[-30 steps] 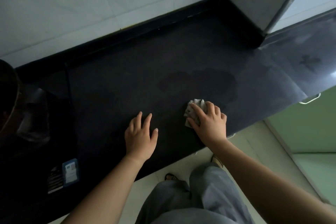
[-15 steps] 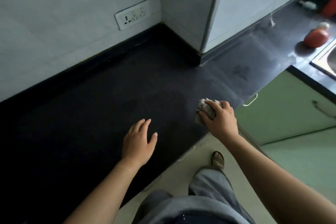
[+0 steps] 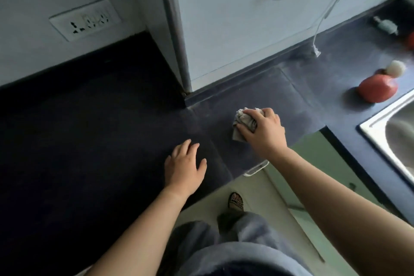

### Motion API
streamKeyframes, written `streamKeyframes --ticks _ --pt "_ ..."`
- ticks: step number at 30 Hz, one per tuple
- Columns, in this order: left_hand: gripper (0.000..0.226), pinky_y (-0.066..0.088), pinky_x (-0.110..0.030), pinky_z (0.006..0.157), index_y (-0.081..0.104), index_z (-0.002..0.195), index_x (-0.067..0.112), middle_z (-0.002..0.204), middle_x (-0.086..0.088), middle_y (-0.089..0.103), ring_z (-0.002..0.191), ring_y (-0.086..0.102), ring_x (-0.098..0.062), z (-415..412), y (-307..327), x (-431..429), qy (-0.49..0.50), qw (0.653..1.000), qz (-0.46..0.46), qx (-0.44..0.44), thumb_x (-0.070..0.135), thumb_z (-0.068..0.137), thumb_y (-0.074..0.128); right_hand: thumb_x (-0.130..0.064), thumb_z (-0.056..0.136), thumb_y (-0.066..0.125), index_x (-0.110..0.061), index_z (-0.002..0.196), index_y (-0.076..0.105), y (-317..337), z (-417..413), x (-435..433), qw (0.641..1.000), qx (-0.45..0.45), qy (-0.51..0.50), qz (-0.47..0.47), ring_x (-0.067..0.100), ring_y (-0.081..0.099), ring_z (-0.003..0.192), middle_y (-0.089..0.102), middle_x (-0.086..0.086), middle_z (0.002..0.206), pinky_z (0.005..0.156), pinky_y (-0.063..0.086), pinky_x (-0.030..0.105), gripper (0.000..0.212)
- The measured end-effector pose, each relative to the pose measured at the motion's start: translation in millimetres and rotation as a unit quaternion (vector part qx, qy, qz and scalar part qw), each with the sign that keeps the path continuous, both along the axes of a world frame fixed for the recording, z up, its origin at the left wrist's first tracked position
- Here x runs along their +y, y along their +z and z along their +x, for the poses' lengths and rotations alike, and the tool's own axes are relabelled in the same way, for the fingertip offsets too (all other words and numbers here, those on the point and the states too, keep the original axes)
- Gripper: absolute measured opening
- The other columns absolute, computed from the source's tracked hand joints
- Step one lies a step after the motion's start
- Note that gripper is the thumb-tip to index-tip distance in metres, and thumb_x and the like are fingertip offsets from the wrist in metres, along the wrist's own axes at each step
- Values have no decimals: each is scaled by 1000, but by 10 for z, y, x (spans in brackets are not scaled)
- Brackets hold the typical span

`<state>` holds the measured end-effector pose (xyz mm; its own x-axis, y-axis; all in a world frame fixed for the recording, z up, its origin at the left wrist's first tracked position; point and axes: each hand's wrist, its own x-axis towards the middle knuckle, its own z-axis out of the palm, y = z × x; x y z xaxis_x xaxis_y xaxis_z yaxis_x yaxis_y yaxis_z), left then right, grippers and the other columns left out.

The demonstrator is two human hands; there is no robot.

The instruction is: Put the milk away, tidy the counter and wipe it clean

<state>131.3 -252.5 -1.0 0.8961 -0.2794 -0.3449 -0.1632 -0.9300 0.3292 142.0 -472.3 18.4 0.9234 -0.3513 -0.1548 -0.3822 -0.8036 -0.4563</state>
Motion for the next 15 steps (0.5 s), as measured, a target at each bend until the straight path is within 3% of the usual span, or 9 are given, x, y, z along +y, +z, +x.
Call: streamKeyframes --ticks 5,15 --pt "54 30 -43 109 30 142 26 155 1 21 140 21 -20 49 -44 -153 45 998 31 -6 43 92 42 -51 84 54 -35 131 42 -133 409 -80 987 31 153 -44 30 38 117 40 7 128 91 35 45 51" --pt "54 32 -40 106 33 142 27 155 1 21 138 24 -20 47 -73 -139 35 999 32 -26 42 91 43 -57 82 52 -31 136 38 -207 306 -198 977 11 205 -51 28 22 134 28 7 145 105 28 47 61"
